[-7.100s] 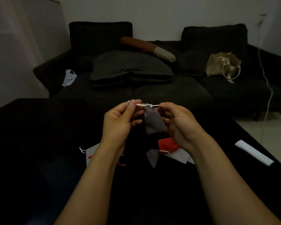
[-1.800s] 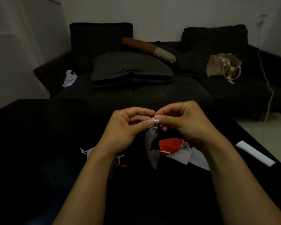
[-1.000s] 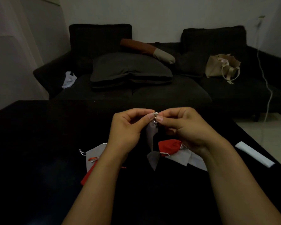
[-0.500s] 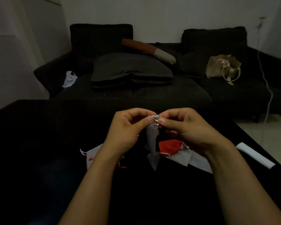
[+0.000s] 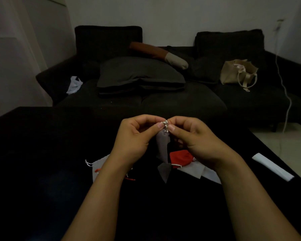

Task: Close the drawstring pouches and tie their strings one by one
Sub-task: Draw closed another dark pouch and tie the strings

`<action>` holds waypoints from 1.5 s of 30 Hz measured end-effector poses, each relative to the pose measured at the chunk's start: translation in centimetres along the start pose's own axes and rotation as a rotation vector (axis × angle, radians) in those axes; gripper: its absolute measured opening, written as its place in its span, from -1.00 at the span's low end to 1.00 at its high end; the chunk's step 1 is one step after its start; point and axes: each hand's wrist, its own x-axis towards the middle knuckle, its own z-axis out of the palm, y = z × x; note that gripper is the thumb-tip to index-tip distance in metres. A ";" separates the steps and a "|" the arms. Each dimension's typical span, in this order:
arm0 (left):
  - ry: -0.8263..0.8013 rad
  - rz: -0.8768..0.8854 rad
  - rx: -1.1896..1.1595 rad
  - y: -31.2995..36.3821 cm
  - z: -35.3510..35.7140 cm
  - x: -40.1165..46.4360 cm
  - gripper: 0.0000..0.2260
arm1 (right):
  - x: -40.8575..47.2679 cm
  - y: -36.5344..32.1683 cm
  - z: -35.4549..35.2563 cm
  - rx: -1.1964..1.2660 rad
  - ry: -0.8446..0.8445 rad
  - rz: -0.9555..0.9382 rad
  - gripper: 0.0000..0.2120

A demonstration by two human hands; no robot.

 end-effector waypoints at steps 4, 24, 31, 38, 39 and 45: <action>-0.009 0.005 0.026 0.1 -0.3 -0.1 -0.90 | -0.1 -0.2 0.1 -0.074 -0.039 -0.006 -0.79; -0.081 0.216 0.282 -0.1 -1.1 0.2 -0.80 | 0.9 0.0 1.7 0.453 0.091 0.269 -0.70; -0.083 0.303 0.410 -0.5 -1.2 0.3 -0.82 | 1.1 -0.1 2.0 0.427 0.141 0.353 -0.74; 0.112 0.146 0.233 -0.9 0.9 0.3 -0.89 | 1.6 0.0 2.5 0.471 0.182 0.231 -0.77; 0.111 0.105 0.204 -1.0 1.2 0.3 -0.90 | 1.6 0.0 2.6 0.468 0.196 0.209 -0.77; 0.195 -0.026 0.030 -1.9 2.9 0.3 -0.85 | 1.7 0.0 2.8 0.343 0.271 0.083 -0.79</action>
